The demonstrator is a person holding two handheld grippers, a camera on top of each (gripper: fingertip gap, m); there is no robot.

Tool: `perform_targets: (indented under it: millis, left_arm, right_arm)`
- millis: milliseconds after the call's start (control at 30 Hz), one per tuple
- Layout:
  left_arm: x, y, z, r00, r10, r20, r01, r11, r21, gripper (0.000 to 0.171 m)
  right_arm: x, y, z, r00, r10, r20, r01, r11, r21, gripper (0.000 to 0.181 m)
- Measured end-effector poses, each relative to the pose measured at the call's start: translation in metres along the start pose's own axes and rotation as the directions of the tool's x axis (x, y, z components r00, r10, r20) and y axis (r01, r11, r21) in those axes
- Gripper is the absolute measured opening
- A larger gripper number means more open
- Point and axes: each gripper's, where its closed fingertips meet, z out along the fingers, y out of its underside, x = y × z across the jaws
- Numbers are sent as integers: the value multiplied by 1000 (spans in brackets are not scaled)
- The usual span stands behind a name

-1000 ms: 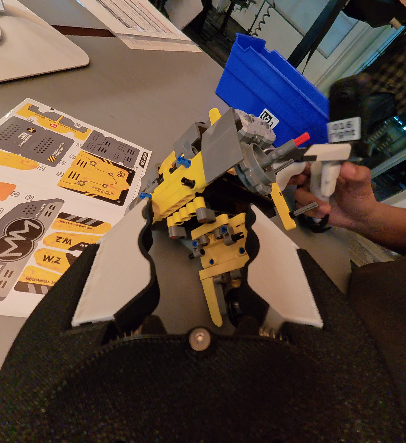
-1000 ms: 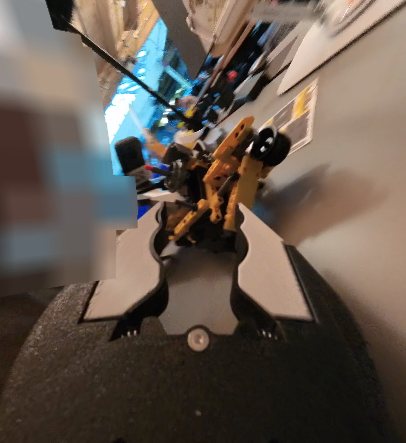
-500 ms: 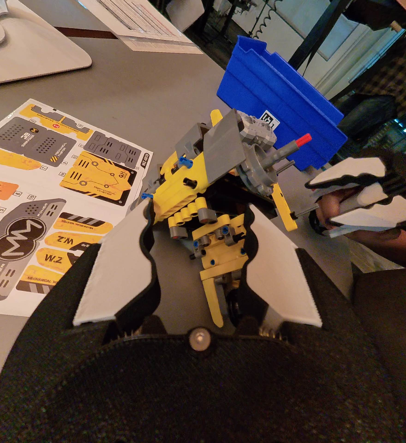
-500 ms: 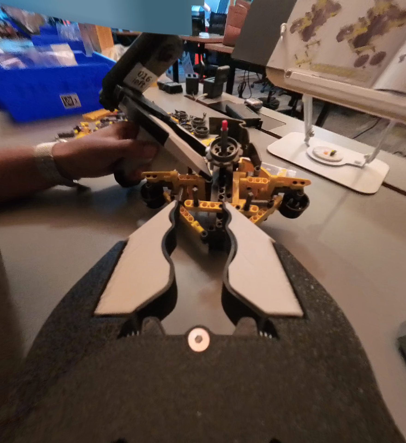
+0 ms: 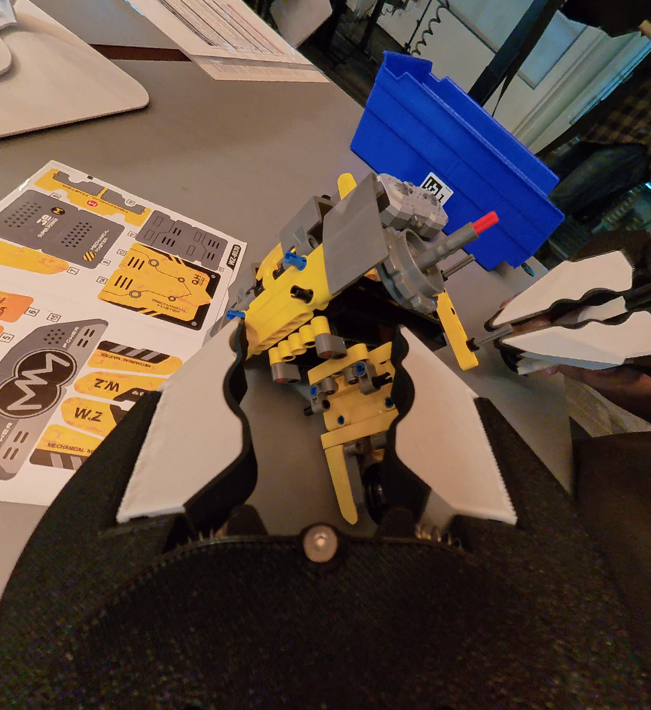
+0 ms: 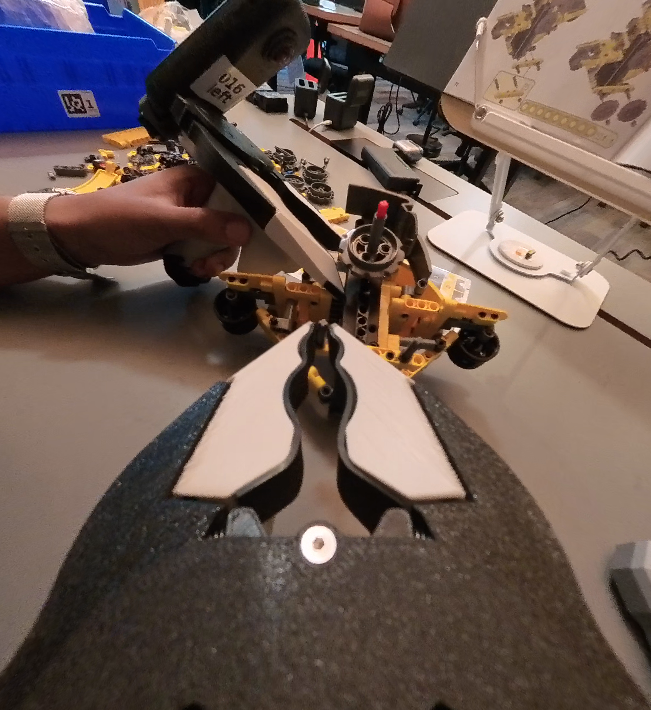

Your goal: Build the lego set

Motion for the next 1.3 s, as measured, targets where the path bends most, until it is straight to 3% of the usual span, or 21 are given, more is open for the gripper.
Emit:
perform_targets:
  millis: [300, 567, 1000, 1300]
  left_arm:
    - [0, 0, 0, 1000, 0, 0, 0, 1000, -3, 74]
    - [0, 0, 0, 1000, -2, -4, 2, 1000, 0, 73]
    - [0, 0, 0, 1000, -4, -5, 4, 1000, -1, 73]
    - [0, 0, 1, 1000, 0, -1, 0, 1000, -2, 73]
  right_arm:
    - [-1, 1, -1, 999, 36, 18, -36, 999, -3, 3]
    - [-2, 6, 0, 1000, -23, -3, 23, 999, -26, 4]
    - [-2, 9, 5, 997, 57, 57, -56, 998, -25, 4]
    - [-3, 11, 6, 999, 8, 40, -5, 998, -58, 4]
